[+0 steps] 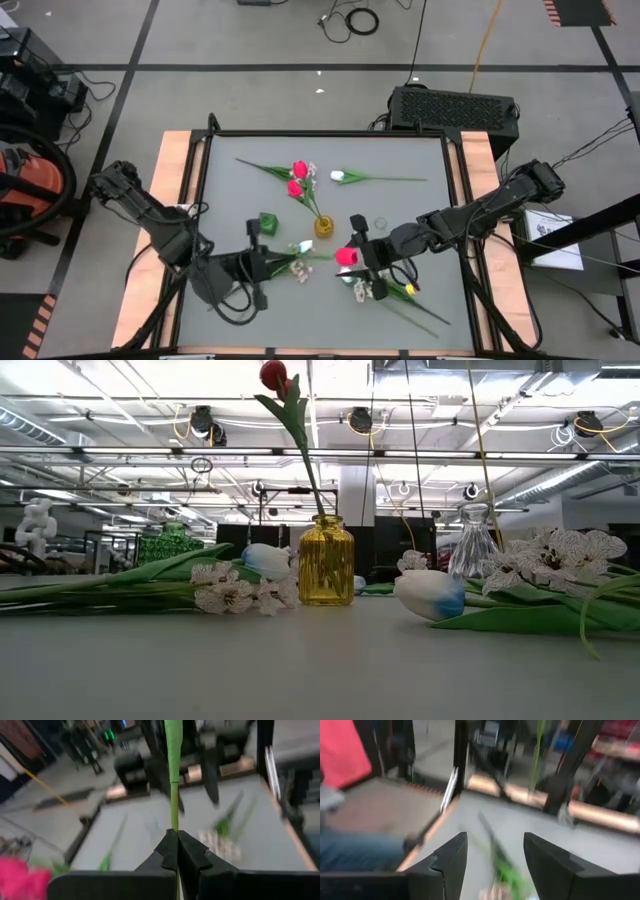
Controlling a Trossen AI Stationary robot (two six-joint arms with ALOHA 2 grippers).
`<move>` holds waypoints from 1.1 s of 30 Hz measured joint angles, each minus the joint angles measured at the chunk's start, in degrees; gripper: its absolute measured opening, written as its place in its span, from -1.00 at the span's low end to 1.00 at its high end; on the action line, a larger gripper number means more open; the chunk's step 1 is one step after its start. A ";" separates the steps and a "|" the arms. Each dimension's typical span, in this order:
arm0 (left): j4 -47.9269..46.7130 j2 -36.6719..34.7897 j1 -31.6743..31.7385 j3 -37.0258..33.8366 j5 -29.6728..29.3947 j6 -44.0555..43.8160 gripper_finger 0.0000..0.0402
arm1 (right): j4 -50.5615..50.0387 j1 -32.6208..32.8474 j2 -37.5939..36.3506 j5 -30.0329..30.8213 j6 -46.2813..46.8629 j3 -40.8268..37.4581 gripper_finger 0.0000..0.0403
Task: Sort flowers into vase by color
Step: Put the pink flower into the yellow flower vase
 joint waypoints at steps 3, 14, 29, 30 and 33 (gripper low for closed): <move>12.30 0.00 3.07 -3.66 5.24 5.94 -0.99 | 7.62 0.00 0.00 0.20 -2.55 0.00 -0.07; 25.04 1.36 9.66 -8.27 18.49 8.61 -0.99 | 19.42 0.13 -0.02 0.17 -4.56 0.00 -0.07; 26.69 2.37 10.40 -8.27 18.62 9.57 -0.99 | 19.29 0.11 0.00 0.30 -5.01 0.02 -0.75; 26.69 2.37 10.40 -8.27 18.58 9.37 -0.99 | 19.17 0.11 0.00 0.39 -5.26 0.03 -0.85; 26.16 2.38 10.33 -8.27 17.60 7.90 -0.90 | 19.08 0.09 0.00 2.59 -4.85 0.09 -0.94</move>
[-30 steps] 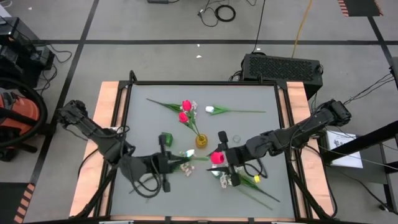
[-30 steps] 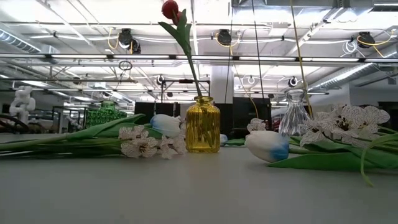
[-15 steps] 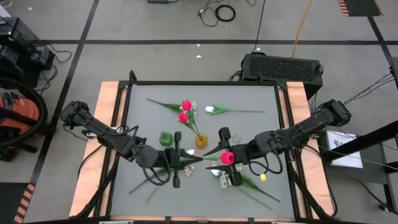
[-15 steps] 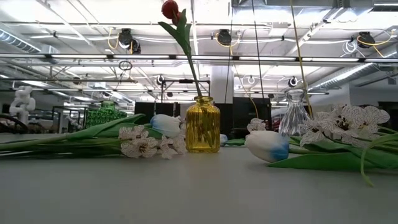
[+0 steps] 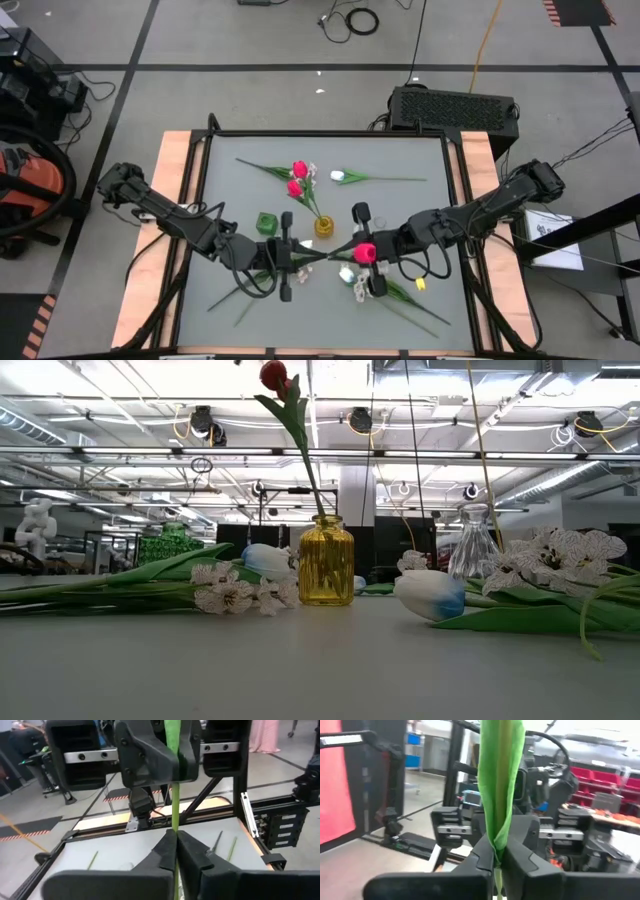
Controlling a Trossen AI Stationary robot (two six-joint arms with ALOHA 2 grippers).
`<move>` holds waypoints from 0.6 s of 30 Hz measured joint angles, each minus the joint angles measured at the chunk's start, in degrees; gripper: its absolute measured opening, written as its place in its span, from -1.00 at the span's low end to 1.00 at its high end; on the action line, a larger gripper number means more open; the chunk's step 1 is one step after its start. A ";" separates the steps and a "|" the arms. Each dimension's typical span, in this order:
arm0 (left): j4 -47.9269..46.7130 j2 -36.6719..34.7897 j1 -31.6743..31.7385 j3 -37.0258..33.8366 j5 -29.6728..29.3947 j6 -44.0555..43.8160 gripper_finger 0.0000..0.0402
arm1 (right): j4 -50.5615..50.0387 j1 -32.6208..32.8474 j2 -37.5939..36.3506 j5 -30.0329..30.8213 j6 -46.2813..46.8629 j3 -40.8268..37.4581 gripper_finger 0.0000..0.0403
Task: Sort flowers into vase by color
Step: Put the pink flower into the yellow flower vase
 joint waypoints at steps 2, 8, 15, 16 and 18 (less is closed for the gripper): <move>-0.32 -0.45 -0.48 0.00 -1.57 -0.22 -0.76 | -0.32 -0.05 -0.07 2.66 1.31 0.00 -0.93; -5.80 -3.43 -4.49 0.02 -16.02 -0.36 -0.25 | -5.55 -0.76 -2.92 3.75 4.74 0.00 -0.98; -19.35 -8.12 -10.52 0.02 -24.00 -4.02 -0.04 | -18.77 -1.34 -8.68 3.75 5.95 -0.02 -0.99; -22.30 -8.66 -10.76 0.02 -24.34 -5.63 -0.04 | -19.14 -1.68 -9.33 3.75 5.31 -0.02 -0.98; -27.58 -9.76 -10.75 0.02 -24.96 -9.68 -0.04 | -19.14 -2.81 -10.16 3.58 4.31 -0.02 -0.98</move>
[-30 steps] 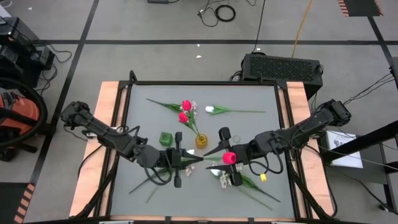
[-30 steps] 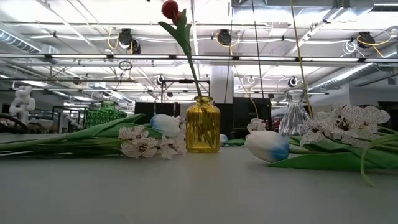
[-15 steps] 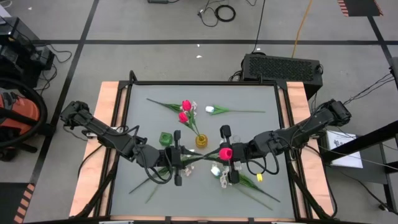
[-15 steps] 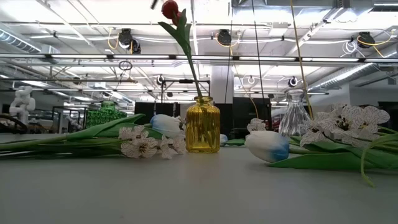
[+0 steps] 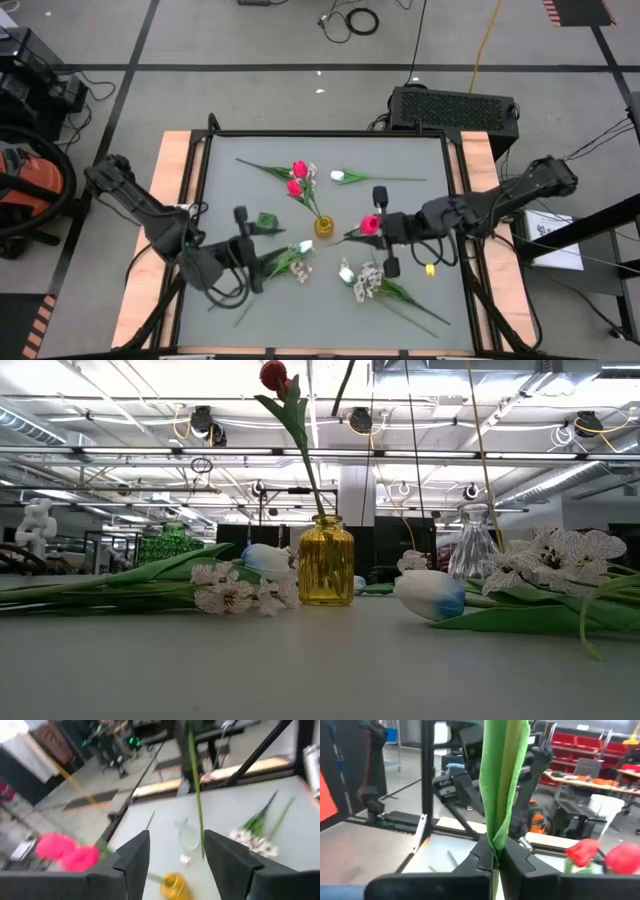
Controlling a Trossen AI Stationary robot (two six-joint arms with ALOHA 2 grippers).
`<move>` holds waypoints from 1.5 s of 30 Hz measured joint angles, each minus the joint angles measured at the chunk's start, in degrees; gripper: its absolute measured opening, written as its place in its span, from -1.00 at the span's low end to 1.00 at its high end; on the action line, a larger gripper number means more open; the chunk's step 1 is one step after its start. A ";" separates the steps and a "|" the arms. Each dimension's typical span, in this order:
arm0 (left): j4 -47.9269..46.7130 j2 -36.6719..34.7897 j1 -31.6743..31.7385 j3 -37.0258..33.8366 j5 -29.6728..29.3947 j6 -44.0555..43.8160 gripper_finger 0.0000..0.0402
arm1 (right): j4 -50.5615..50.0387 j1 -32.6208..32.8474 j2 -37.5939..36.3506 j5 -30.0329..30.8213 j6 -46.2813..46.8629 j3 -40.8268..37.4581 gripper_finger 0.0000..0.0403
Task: Sort flowers into vase by color
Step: Put the pink flower into the yellow flower vase
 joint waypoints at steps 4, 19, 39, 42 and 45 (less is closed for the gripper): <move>-6.49 -1.19 0.34 0.00 -0.27 -4.36 -0.03 | -1.31 -4.23 -0.70 -0.35 0.28 0.02 -0.98; -12.70 -1.40 0.19 0.00 -4.12 -13.17 -0.03 | 14.10 -12.31 -0.03 -6.08 6.65 -12.46 -0.98; -13.07 -0.06 0.16 -0.07 -2.76 -14.79 -0.03 | 12.46 -16.37 -0.02 -6.06 8.11 -14.78 -0.98; -13.05 -0.05 0.48 -0.07 -2.66 -14.79 -0.03 | 12.08 -16.65 0.19 -5.88 8.11 -14.78 -0.98; -13.03 -0.05 0.63 -0.07 -2.61 -14.77 -0.03 | 12.15 -16.73 0.84 -5.88 8.15 -14.75 -0.98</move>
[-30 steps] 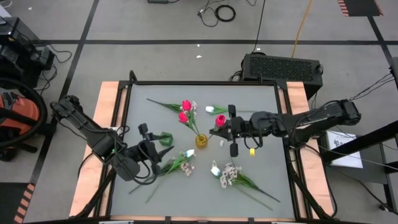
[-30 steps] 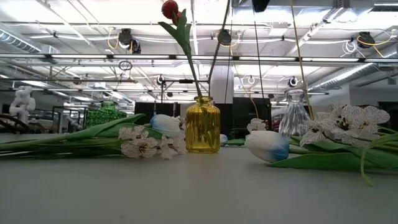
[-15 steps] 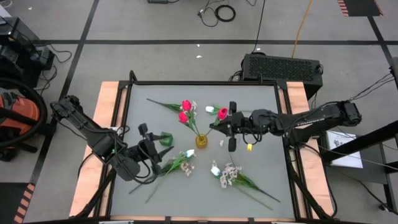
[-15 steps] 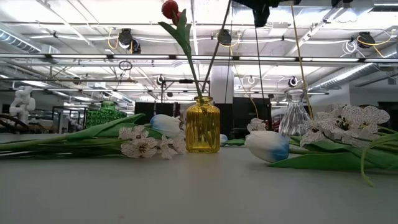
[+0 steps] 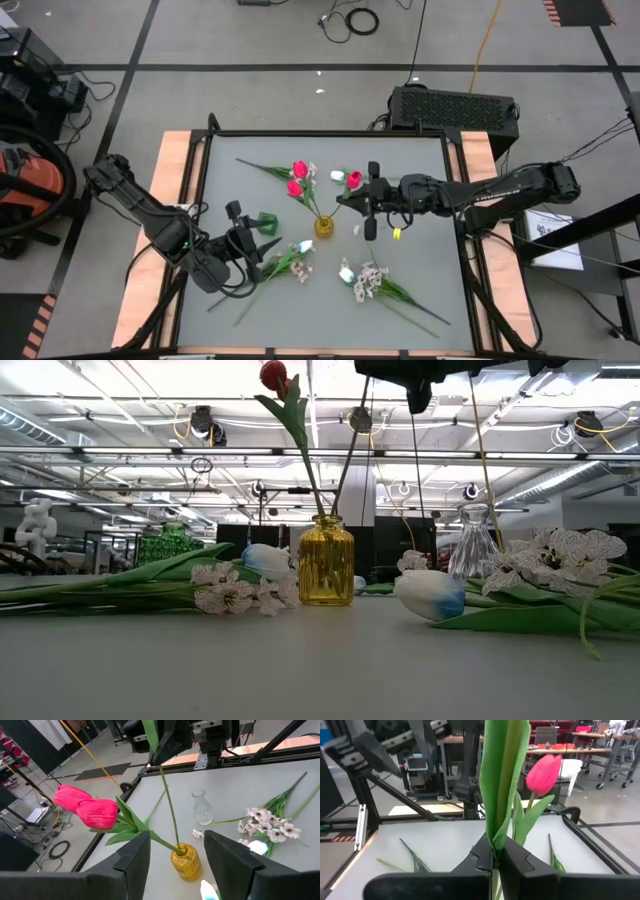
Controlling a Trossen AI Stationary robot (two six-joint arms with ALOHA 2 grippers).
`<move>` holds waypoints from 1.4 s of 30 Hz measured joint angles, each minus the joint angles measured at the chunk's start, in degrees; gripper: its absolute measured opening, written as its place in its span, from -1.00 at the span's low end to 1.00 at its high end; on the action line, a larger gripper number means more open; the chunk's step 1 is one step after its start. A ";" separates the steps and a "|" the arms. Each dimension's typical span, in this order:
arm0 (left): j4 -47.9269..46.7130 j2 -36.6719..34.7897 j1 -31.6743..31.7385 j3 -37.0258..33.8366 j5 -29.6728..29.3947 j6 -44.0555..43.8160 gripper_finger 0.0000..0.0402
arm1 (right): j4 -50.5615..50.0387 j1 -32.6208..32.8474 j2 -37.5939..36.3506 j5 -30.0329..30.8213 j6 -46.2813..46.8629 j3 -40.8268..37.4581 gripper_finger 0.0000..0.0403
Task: Sort flowers into vase by color
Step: Put the pink flower into the yellow flower vase, then put the bottom left white flower into the green flower vase
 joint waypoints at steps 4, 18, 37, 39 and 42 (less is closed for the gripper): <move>0.20 0.00 0.00 0.00 0.02 -0.02 -0.03 | 0.85 0.00 2.31 -0.01 0.81 0.02 -0.98; -2.57 0.00 -0.04 0.00 0.11 -2.09 -0.03 | -2.60 -0.76 5.67 -0.06 5.04 0.04 -0.75; -8.30 0.00 -2.83 -0.04 5.74 -7.87 -0.03 | -28.91 2.78 -8.40 -0.37 12.46 0.11 0.28; -8.84 0.00 -2.86 -0.04 9.60 -9.37 -0.03 | -31.14 4.11 -10.78 -0.20 13.73 0.11 0.30; -10.05 0.75 -3.03 -0.04 13.26 -14.20 -0.03 | -34.40 6.54 -13.92 -0.13 15.19 0.11 0.30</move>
